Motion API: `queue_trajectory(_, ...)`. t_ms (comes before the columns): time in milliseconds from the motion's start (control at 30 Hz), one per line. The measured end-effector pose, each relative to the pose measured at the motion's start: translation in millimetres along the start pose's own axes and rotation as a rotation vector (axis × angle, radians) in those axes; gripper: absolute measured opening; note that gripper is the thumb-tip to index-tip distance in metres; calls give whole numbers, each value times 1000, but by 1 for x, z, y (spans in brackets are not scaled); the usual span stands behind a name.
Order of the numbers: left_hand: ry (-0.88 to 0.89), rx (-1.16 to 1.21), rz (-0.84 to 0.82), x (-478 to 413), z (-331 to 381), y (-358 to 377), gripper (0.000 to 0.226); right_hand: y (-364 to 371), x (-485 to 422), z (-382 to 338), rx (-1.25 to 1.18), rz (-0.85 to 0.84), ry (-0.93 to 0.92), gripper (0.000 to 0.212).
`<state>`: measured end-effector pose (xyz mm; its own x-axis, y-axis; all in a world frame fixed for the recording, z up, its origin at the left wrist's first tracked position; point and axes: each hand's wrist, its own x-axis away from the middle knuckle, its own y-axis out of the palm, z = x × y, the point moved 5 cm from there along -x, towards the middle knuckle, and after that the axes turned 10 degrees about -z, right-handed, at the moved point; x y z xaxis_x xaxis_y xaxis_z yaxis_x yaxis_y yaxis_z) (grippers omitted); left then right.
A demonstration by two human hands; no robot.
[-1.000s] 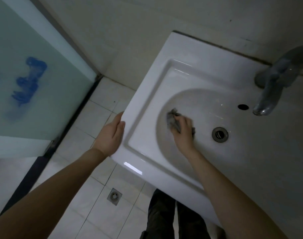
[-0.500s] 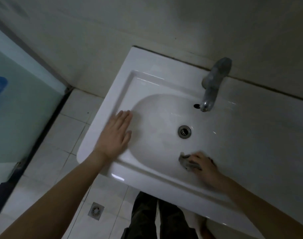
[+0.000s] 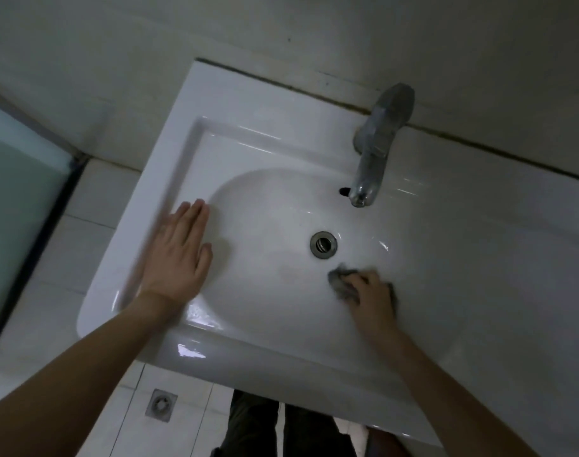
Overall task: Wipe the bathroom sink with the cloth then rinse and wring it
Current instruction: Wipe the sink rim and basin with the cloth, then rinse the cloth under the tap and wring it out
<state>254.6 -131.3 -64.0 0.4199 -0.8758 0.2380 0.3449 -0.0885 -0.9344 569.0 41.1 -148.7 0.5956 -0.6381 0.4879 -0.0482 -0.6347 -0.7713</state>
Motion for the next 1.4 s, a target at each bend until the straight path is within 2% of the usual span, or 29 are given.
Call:
queue_trajectory(100, -11, -17, -63, 1, -1, -1, 66, 3, 14, -31, -215, -269, -51, 22)
queue_trajectory(167, -31, 27, -88, 0, 1, -4, 69, -5, 20, -42, -484, -390, -48, 10)
queue_trajectory(267, -28, 216, -47, -11, 23, -22, 67, -35, 25, -43, -945, -328, 102, 13)
queue_trajectory(400, 50, 609, -22, -40, 102, -74, 48, -56, 26, -37, -1435, -199, 230, 19)
queue_trajectory(533, 82, 957, -100, -84, 182, -117, 26, -63, 22, -30, -1755, -157, 227, 39)
queue_trajectory(667, -11, 1227, -261, -119, 226, -117, 34, -57, 18, -29, -1970, -185, 245, 43)
queue_trajectory(800, -141, 1180, -215, -136, 233, -120, 49, -53, 12, -37, -2040, -224, 230, 39)
queue_trajectory(967, -201, 1124, -158, -151, 239, -136, 31, -42, -8, -49, -2007, -211, 303, 36)
queue_trajectory(1133, -148, 1110, -234, -147, 241, -146, 34, -47, -36, -70, -1983, -247, 355, 36)
queue_trajectory(1233, -140, 1102, -186, -142, 218, -142, 40, -53, -52, -77, -1909, -291, 354, 38)
queue_trajectory(1333, -223, 992, -87, -131, 175, -111, 37, -60, -68, -83, -1862, -341, 342, 34)
queue_trajectory(1400, -278, 922, -171, -125, 154, -73, 29, -62, -79, -85, -1795, -373, 334, 36)
